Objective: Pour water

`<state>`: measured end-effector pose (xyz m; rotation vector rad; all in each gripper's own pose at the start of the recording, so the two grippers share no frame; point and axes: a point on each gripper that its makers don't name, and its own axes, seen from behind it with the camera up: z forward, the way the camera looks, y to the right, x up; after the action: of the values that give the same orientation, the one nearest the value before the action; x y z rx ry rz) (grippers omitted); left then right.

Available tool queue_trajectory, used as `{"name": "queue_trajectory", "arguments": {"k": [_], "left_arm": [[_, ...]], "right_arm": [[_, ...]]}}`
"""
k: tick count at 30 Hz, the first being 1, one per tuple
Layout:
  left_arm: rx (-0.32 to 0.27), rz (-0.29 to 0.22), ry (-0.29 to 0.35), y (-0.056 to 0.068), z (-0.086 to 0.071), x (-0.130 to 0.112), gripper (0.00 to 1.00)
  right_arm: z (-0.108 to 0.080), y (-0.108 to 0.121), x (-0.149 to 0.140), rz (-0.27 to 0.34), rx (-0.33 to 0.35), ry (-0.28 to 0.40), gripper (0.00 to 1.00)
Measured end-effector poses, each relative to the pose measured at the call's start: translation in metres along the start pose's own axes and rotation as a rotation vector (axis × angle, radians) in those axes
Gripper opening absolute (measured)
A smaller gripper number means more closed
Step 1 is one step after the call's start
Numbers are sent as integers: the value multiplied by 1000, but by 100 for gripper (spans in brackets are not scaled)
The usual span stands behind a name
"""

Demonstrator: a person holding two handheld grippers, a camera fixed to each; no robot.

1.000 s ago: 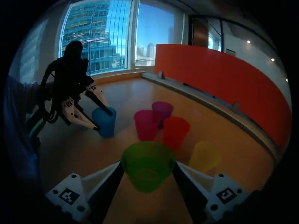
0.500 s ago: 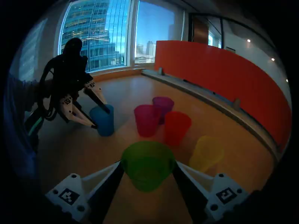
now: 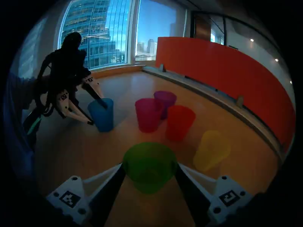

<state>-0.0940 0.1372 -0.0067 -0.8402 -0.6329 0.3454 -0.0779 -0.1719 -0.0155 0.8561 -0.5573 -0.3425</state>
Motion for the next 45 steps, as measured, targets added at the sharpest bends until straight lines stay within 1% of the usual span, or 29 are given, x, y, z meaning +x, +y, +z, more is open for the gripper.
{"name": "queue_trajectory", "arguments": {"k": [6,17,19,22,26,32,38,45], "left_arm": [[0,-23,-6,1,-5,-6,91],[3,-61,-1,5,-16,-12,91],[4,-63,-1,7,-17,-12,91],[5,-67,3,9,-19,-12,91],[6,-76,12,11,-24,-11,91],[24,-100,32,11,-32,-10,91],[53,-127,57,10,-41,-10,91],[87,-146,87,13,-53,-10,91]], "right_arm": [[2,1,-4,3,-10,2,91],[-1,1,-9,12,-21,7,92],[-1,3,-10,14,-30,7,93],[-2,5,-12,16,-43,6,99],[-4,5,-15,23,-52,7,99],[-14,4,-16,41,-59,17,99],[-31,5,-20,54,-83,30,99],[-53,5,-24,67,-113,49,99]]}}
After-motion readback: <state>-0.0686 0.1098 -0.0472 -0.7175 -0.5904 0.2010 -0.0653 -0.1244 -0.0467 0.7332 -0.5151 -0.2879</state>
